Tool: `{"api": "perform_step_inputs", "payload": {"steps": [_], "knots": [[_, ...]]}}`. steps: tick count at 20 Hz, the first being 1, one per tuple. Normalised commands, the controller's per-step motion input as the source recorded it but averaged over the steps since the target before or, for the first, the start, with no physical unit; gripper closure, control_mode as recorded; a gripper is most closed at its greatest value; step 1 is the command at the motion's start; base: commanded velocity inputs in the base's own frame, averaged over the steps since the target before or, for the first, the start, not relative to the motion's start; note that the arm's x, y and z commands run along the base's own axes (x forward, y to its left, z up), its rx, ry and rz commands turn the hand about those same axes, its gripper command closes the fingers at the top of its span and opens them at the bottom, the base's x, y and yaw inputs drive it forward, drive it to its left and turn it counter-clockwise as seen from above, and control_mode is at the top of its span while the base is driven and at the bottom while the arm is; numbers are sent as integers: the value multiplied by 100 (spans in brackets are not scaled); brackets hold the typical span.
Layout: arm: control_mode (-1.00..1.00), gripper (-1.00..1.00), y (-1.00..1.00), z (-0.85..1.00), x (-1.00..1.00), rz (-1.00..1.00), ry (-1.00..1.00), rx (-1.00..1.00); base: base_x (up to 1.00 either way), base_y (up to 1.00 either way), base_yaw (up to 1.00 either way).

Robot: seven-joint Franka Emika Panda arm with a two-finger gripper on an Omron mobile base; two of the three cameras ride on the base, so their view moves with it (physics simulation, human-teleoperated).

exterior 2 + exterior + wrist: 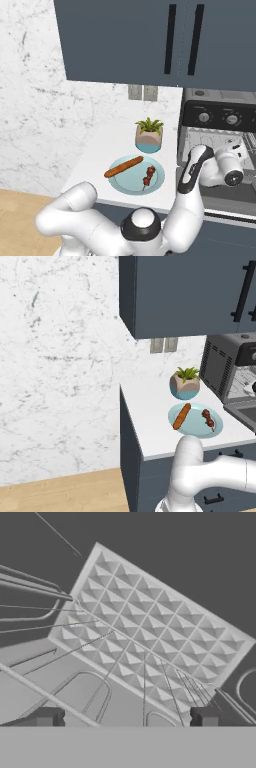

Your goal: Pick up the kebab skewer and baguette bread, and place them inside the toaster oven. Close the toaster oven door and start by setting the timer.

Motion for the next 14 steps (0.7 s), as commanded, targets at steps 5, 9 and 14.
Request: {"api": "perform_step_inputs", "payload": {"steps": [5,9,14], "knots": [[-100,-100,0,-25,38,0,0,0,0,0,0],[-100,-100,0,-27,30,0,0,0,0,0,0],[-100,-100,0,-30,19,0,0,-2,0,0,0]]}}
